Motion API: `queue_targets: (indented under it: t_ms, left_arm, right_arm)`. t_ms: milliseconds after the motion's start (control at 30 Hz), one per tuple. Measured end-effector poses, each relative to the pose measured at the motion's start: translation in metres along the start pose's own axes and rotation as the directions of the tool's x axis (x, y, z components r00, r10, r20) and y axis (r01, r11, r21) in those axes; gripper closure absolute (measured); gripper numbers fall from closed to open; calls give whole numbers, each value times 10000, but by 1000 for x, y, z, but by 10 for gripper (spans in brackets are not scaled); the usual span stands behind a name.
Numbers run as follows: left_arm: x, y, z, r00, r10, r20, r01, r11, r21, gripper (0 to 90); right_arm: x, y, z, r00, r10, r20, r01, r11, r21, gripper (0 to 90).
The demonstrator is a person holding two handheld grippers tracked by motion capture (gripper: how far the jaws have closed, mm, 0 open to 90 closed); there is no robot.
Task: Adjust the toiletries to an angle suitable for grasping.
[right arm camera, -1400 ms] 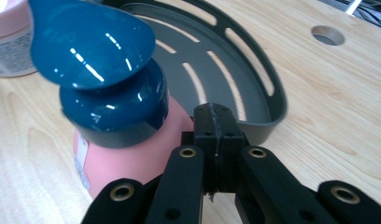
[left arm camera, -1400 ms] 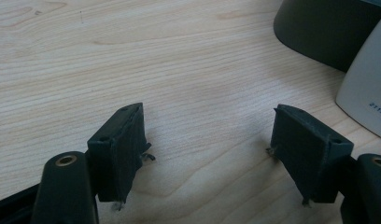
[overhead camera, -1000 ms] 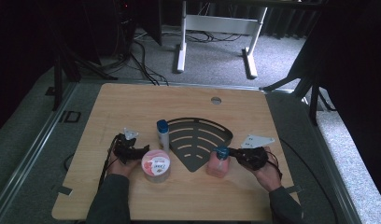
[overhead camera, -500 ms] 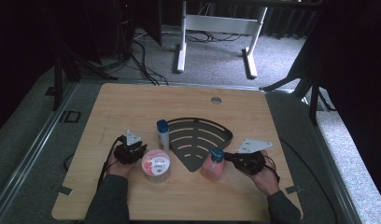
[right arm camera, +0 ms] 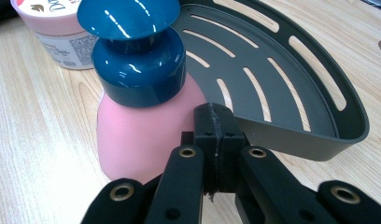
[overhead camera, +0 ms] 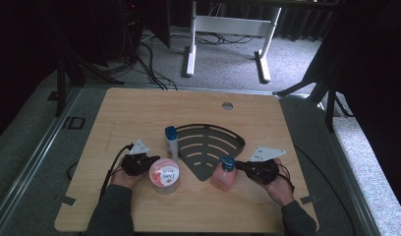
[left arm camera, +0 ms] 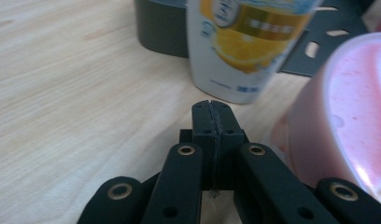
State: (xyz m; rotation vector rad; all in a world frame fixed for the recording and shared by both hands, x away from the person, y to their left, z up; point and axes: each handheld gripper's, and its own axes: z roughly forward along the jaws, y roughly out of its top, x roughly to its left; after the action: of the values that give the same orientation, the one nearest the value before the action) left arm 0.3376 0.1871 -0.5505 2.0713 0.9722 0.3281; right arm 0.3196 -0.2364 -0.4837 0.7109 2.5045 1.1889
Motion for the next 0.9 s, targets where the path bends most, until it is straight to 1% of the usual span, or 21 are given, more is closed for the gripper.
queue_targets:
  t_ms: [67,100,200,233,267,300,367,400,433,467,500,533,633,700,733,767,833,867,900]
  left_arm:
    - [-1,-1,-1,9999,70,81,-70,10000,23,900]
    - [-3,-2,-3,9996,181,238,-182,9998,5,900]
    - [-7,-3,-7,9977,291,620,-287,9996,-83,900]
    - [-7,-3,-7,9977,291,620,-287,9996,-83,900]
    - [-10,-4,-10,9961,384,796,-380,9993,-65,900]
    - [-13,-5,-11,9956,528,775,-532,9986,21,900]
    - [-16,-6,-12,9937,653,909,-667,9977,133,900]
    - [-17,-7,-13,9930,751,908,-766,9970,139,899]
    - [-18,-6,-14,9936,827,771,-839,9964,128,899]
    - [-18,-6,-14,9936,827,771,-839,9964,128,898]
    - [-17,-4,-16,9959,766,475,-764,9971,-52,898]
    - [-15,-2,-18,9970,630,454,-621,9979,-206,899]
    - [-12,5,-27,9983,242,524,-202,9969,-757,899]
    - [-14,11,-33,9978,219,623,-153,9943,-1052,900]
    - [-14,11,-33,9978,219,623,-153,9943,-1052,899]
    - [-18,18,-36,9969,409,670,-333,9934,-1099,899]
    - [-20,20,-36,9964,469,702,-393,9936,-1058,899]
    - [-23,23,-34,9956,587,724,-513,9936,-1008,899]
    - [-26,28,-30,9959,612,662,-559,9952,-798,899]
  right_arm:
    - [0,0,0,10000,-2,-9,2,10000,3,900]
    - [0,0,0,10000,-17,-19,17,10000,20,900]
    - [0,0,0,10000,-18,-48,18,10000,40,900]
    - [0,0,0,10000,-18,-48,18,10000,40,900]
    - [1,0,0,10000,-18,-61,18,10000,55,900]
    - [1,0,0,10000,-16,-72,16,10000,50,900]
    - [1,0,0,9999,-55,-102,55,10000,54,900]
    - [1,0,0,9999,-63,-107,64,10000,63,900]
    - [2,0,0,9999,-73,-113,73,10000,68,900]
    - [2,0,0,9999,-73,-113,73,10000,68,900]
    - [2,0,0,9999,-91,-126,92,9999,83,900]
    - [2,-1,0,9999,-104,-131,106,9999,92,900]
    - [1,-1,0,9998,-119,-148,121,9998,137,900]
    - [1,-1,0,9998,-116,-156,119,9998,162,900]
    - [1,-1,0,9998,-116,-156,119,9998,162,900]
    - [1,-1,0,9998,-136,-165,139,9997,179,900]
    - [1,-1,0,9997,-162,-168,165,9997,194,900]
    - [1,0,0,9997,-178,-150,181,9996,220,900]
    - [2,0,0,9997,-179,-137,182,9996,216,900]
